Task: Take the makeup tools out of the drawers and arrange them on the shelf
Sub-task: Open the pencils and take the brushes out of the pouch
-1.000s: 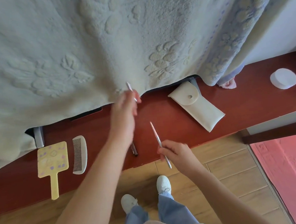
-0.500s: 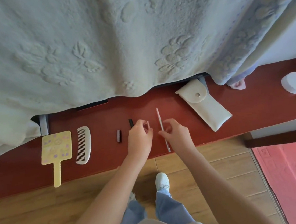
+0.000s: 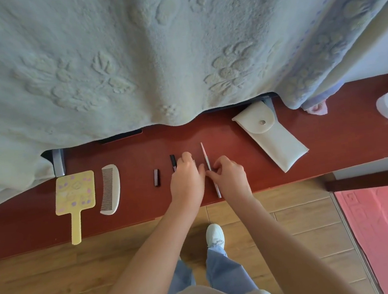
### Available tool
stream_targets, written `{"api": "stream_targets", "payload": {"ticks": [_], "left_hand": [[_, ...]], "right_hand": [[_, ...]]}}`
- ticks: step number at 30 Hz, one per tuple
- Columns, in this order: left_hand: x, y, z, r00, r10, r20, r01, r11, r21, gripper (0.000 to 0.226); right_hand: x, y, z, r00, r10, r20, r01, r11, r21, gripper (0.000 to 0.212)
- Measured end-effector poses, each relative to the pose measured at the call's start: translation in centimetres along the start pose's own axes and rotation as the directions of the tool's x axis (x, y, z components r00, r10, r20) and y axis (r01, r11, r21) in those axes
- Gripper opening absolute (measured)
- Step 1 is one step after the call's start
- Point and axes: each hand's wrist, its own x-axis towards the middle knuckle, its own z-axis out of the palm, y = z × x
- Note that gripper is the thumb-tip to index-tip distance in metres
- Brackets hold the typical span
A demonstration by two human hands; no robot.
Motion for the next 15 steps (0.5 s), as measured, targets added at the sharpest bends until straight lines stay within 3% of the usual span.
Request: {"api": "stream_targets", "payload": {"ticks": [6, 9, 12, 15], "left_hand": [[0.2, 2.4, 0.6, 0.953, 0.292, -0.081, -0.295, 0.955, -0.033, 0.026], [0.3, 4.8, 2.0, 0.928, 0.368, -0.056, -0.370, 0.929, -0.028, 0.027], [0.2, 7.5, 3.6, 0.930, 0.368, 0.009, -0.365, 0.926, -0.098, 0.028], [0.2, 10.2, 5.3, 0.963, 0.242, 0.121, -0.216, 0.956, -0.196, 0.029]], "right_hand": [[-0.3, 2.7, -3.4, 0.996, -0.022, -0.085, 0.022, 1.000, 0.005, 0.017], [-0.3, 4.6, -6.4, 0.988, -0.014, -0.151, 0.016, 1.000, 0.012, 0.017], [0.6, 6.7, -9.3, 0.974, 0.014, -0.224, -0.019, 1.000, -0.022, 0.020], [1.9, 8.9, -11.5, 0.958, 0.053, -0.283, -0.060, 0.998, -0.016, 0.021]]}}
